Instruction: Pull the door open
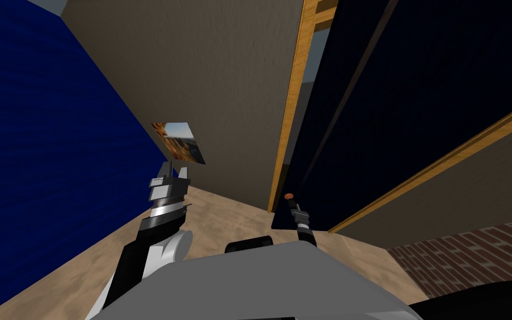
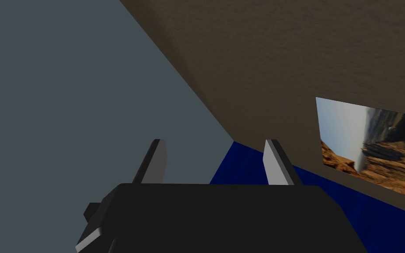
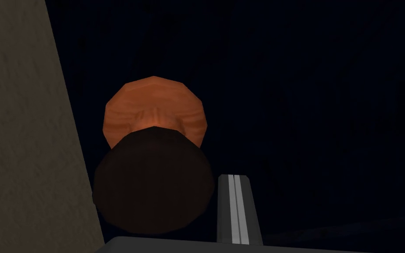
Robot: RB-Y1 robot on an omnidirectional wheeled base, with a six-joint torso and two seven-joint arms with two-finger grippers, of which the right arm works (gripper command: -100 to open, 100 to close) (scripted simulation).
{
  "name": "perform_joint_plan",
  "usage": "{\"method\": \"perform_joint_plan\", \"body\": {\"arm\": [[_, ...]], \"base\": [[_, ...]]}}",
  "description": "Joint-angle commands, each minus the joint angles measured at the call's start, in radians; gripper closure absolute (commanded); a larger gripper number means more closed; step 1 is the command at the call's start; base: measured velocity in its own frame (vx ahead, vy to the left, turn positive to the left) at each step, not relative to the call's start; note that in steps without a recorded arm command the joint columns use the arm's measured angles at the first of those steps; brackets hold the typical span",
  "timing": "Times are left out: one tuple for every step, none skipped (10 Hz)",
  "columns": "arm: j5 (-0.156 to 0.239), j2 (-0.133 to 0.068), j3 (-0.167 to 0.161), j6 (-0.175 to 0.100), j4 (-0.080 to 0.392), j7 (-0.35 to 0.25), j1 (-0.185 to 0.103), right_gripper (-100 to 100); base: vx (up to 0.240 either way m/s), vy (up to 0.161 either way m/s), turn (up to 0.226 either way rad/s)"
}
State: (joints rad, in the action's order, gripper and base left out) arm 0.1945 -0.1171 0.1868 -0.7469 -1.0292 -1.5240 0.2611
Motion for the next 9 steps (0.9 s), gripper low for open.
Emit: {"method": "perform_joint_plan", "body": {"arm": [[-0.009, 0.023, -0.028, -0.012, 0.014, -0.035, -0.017, -100], [-0.008, 0.024, -0.028, -0.011, 0.012, -0.047, -0.016, -100], [-0.008, 0.024, -0.028, -0.011, 0.012, -0.047, -0.016, -100], [-0.008, 0.024, -0.028, -0.011, 0.012, -0.047, -0.016, -100], [0.003, 0.003, -0.001, -0.011, 0.013, -0.051, -0.005, -100], [0.014, 0.002, 0.009, 0.021, 0.001, -0.056, -0.008, -100], [0.012, -0.003, 0.014, 0.009, 0.009, -0.052, 0.001, -100], [0.012, -0.003, 0.014, 0.009, 0.009, -0.052, 0.001, 100], [0.012, -0.003, 0.014, 0.009, 0.009, -0.052, 0.001, 100]], "base": [[-0.01, -0.004, -0.003], [-0.018, 0.007, -0.009], [-0.009, -0.001, -0.011], [-0.007, -0.008, 0.012], [-0.003, -0.032, -0.039], [0.057, 0.014, -0.069], [0.034, -0.002, -0.067], [-0.009, -0.018, 0.032], [-0.012, -0.002, 0.024]]}}
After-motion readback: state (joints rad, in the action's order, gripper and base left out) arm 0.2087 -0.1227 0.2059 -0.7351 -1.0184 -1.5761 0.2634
